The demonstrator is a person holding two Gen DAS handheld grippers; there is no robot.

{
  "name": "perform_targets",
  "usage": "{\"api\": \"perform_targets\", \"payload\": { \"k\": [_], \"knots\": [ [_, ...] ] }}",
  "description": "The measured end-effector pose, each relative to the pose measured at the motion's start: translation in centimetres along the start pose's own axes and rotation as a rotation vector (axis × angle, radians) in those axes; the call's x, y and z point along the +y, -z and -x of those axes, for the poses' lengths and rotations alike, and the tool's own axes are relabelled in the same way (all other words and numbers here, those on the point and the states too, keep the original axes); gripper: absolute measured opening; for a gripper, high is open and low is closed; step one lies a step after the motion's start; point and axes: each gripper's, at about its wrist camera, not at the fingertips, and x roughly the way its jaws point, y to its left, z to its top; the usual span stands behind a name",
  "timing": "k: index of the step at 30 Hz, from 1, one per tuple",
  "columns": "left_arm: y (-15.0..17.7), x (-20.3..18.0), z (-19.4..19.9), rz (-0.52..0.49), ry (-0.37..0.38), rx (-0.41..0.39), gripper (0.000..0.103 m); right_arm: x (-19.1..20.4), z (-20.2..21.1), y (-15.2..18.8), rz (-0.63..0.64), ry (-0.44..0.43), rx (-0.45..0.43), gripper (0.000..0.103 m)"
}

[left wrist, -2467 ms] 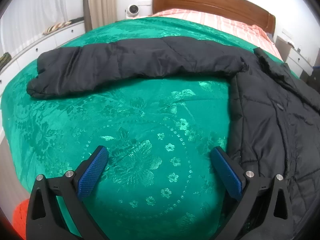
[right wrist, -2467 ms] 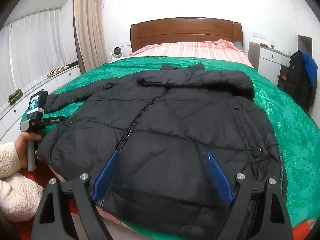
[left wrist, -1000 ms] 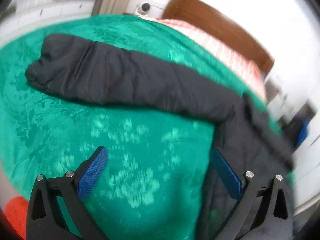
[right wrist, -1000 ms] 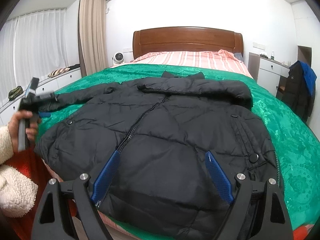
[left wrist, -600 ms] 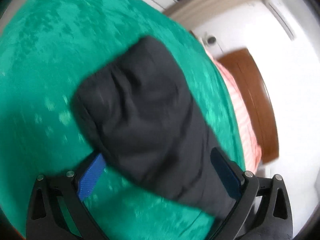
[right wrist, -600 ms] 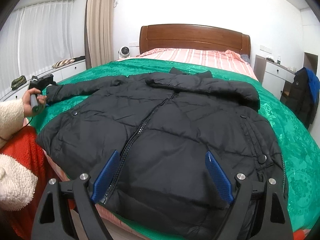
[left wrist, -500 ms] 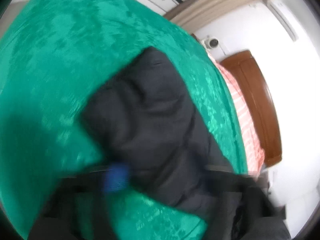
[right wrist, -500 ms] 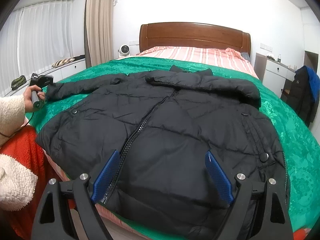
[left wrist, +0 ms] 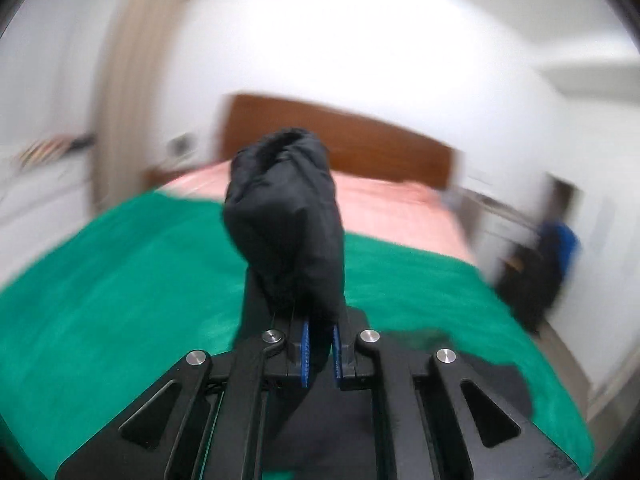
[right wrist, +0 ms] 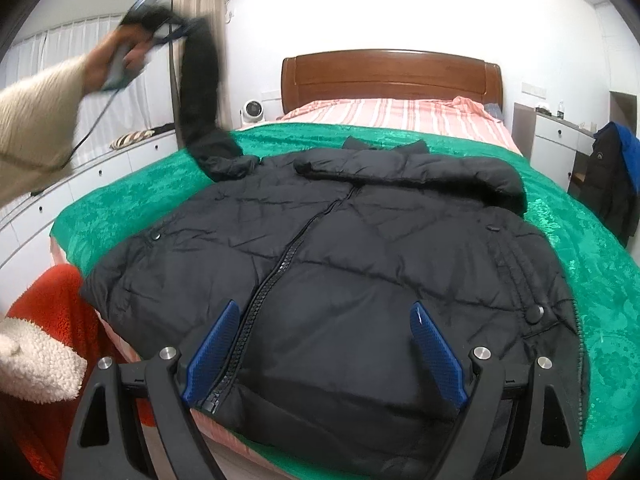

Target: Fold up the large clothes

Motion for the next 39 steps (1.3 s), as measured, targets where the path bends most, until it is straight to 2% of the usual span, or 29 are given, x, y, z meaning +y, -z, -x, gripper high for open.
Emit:
{"api": "perform_targets", "payload": {
  "k": [2, 3, 5, 6, 7, 8, 9, 10, 14, 16, 21, 24, 28, 31, 35, 39],
  "knots": [
    [0.3, -7.7, -2.2, -0.101, 0.109, 0.019, 0.007, -0.3, 0.4, 0.0, -0.010, 0.008, -0.011, 0.087],
    [0.8, -10.0, -3.2, -0.131, 0.140, 0.033, 0.008, -0.6, 0.6, 0.0, -0.016, 0.013, -0.016, 0.087],
    [4.1, -16.7, -6.3, -0.232, 0.209, 0.103, 0.013, -1.1, 0.9, 0.1, -0.028, 0.024, -0.021, 0.087],
    [5.7, -18.6, -7.6, -0.270, 0.225, 0.137, 0.026, -1.4, 1.0, 0.1, -0.036, 0.029, -0.024, 0.087],
    [8.8, -21.5, -9.6, -0.338, 0.246, 0.213, 0.040, -1.8, 1.2, 0.2, -0.047, 0.035, -0.029, 0.087],
    [11.2, -23.2, -11.0, -0.386, 0.243, 0.272, 0.080, -2.0, 1.4, 0.2, -0.055, 0.040, -0.033, 0.087],
    [13.9, -24.7, -12.2, -0.437, 0.223, 0.325, 0.099, -2.2, 1.5, 0.2, -0.060, 0.043, -0.035, 0.087],
    [17.6, -25.9, -13.1, -0.504, 0.205, 0.368, 0.099, -2.5, 1.7, 0.2, -0.069, 0.046, -0.039, 0.087],
    [26.4, -26.5, -13.2, -0.668, 0.194, 0.501, 0.096, -3.2, 2.1, 0.3, -0.087, 0.049, -0.054, 0.087],
    [27.8, -25.0, -12.0, -0.682, 0.187, 0.517, 0.096, -3.4, 2.0, 0.3, -0.096, 0.043, -0.055, 0.087],
    [27.8, -20.6, -7.6, -0.597, 0.171, 0.521, 0.097, -3.4, 1.0, 0.0, -0.107, 0.019, -0.046, 0.087],
    [28.0, -17.2, -2.9, -0.516, 0.139, 0.491, 0.099, -2.8, 0.8, 0.0, -0.084, 0.014, -0.039, 0.087],
    [28.4, -12.8, 0.5, -0.416, 0.051, 0.447, 0.100, -1.6, 0.6, 0.1, -0.041, 0.015, -0.036, 0.087],
    [29.5, -9.5, 2.0, -0.296, -0.020, 0.432, 0.101, -0.9, 0.3, 0.2, -0.020, 0.006, -0.029, 0.087],
    [31.0, -5.9, 3.3, -0.140, -0.069, 0.429, 0.100, 0.0, -0.1, 0.5, 0.019, 0.003, -0.013, 0.087],
    [32.4, -4.9, 3.7, -0.083, -0.095, 0.433, 0.100, 0.4, 0.0, 0.9, 0.032, 0.007, -0.005, 0.087]
  ]
}}
